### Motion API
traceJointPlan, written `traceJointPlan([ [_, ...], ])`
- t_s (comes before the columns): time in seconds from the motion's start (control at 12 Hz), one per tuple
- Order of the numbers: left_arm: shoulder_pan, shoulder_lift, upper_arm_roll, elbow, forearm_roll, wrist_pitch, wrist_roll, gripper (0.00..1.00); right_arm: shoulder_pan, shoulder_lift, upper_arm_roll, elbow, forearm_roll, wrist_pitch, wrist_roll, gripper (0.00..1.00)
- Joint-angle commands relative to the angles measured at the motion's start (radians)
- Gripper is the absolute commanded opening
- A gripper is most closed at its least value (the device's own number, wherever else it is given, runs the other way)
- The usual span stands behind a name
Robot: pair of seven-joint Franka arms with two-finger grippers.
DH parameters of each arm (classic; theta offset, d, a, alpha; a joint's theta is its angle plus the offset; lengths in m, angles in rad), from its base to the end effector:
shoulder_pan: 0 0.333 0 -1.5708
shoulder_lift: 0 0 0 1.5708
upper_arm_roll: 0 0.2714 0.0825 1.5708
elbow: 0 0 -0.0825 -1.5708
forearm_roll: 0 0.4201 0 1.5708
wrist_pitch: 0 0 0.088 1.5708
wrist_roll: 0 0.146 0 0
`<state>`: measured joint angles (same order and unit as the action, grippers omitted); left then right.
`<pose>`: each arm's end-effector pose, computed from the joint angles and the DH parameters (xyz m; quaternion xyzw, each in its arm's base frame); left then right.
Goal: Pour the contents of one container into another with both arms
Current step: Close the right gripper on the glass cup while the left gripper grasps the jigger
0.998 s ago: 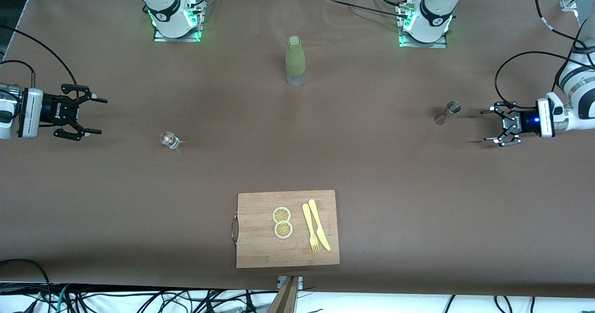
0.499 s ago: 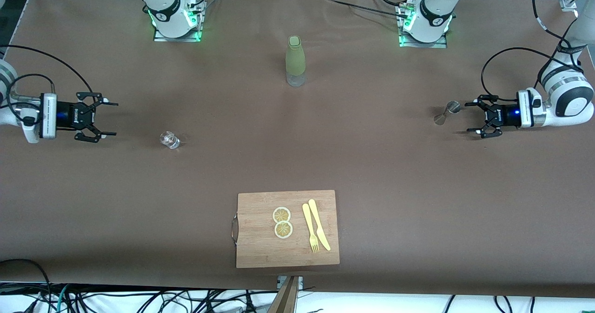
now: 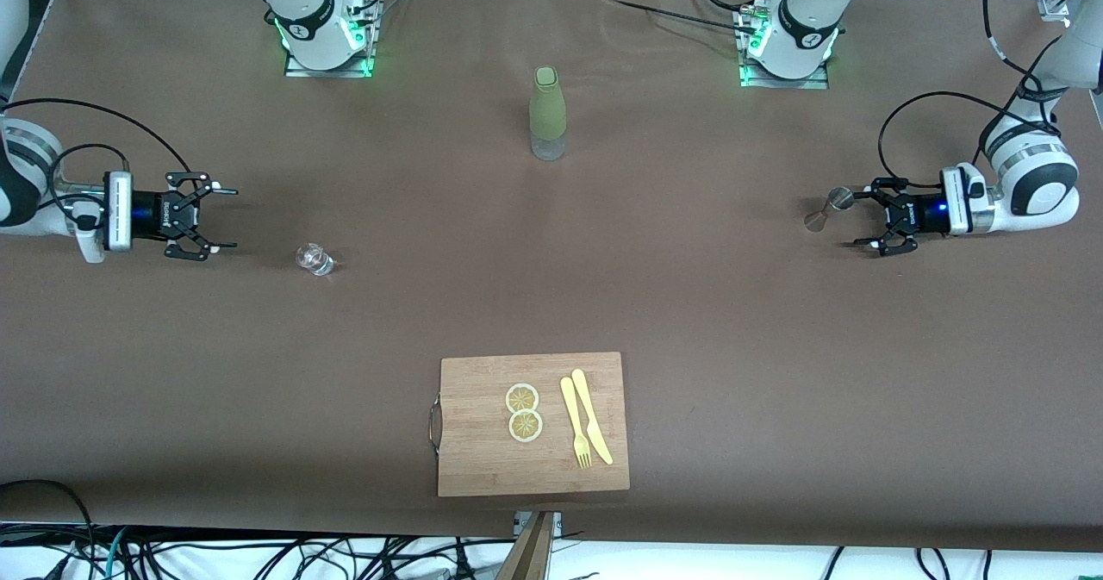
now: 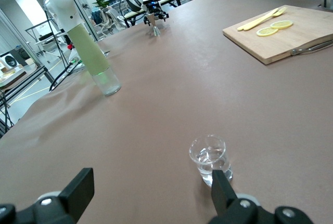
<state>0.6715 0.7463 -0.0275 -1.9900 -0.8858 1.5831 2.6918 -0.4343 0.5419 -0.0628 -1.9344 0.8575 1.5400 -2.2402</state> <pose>0.4197 0.1711 0.0063 0.5934 -0.5206 0.4114 0.4556 0.4999 -0.1461 0.1146 -0.6638 -0.5114 -0.2722 0.4731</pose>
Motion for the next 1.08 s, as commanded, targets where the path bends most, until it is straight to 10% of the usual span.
traceJointPlan([
  [0.0,-0.038,0.001,0.009,-0.045,-0.050,0.023,0.080,1.00,-0.020,0.032,0.011,-0.006,0.021,0.000,-0.055,1.00],
  [1.0,-0.062,-0.002,0.008,-0.162,-0.116,0.038,0.123,1.00,0.025,0.190,0.078,0.091,0.135,0.152,-0.122,1.00],
])
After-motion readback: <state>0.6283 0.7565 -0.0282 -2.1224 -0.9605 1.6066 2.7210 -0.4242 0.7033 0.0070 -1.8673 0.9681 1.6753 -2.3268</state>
